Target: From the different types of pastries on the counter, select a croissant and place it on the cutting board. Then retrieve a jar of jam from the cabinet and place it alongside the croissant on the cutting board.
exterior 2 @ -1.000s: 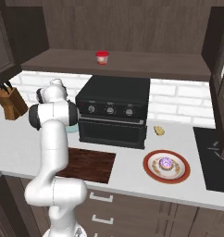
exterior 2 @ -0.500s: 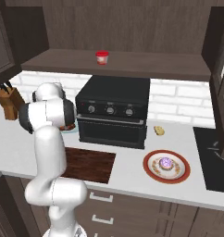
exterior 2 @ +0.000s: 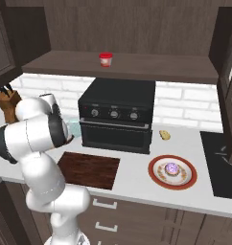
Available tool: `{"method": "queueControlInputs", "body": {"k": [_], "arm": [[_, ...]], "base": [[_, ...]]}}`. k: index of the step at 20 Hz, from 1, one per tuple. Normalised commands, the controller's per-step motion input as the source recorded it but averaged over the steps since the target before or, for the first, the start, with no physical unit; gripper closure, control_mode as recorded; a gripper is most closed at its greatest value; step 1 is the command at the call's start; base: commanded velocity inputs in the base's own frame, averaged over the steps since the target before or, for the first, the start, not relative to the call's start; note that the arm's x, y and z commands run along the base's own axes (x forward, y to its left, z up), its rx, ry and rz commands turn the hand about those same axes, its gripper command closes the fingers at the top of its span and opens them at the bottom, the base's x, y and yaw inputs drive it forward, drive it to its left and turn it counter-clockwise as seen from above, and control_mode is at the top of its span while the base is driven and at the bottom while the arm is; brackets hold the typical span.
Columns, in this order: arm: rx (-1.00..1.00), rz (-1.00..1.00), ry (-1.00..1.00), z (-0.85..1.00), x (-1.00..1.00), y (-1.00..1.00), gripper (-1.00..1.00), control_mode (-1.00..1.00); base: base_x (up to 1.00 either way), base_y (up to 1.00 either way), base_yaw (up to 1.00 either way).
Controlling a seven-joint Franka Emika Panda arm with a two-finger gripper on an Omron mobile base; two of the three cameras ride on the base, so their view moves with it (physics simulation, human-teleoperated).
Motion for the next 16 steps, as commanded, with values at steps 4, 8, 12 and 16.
{"method": "queueControlInputs", "body": {"k": [4, 8, 12, 16], "arm": [[0.1, 0.0, 0.0, 0.11, -0.28, -0.45, 1.0, -1.0], [0.08, 0.0, 0.06, 0.0, -0.02, -0.25, 1.0, -1.0], [0.0, 0.0, 0.05, -0.21, -0.01, -0.02, 1.0, -1.0], [0.0, 0.0, 0.02, -0.24, -0.02, -0.01, 1.0, -1.0]], "base": [[0.0, 0.0, 0.0], [0.0, 0.0, 0.0], [0.0, 0.0, 0.0], [0.0, 0.0, 0.0]]}}
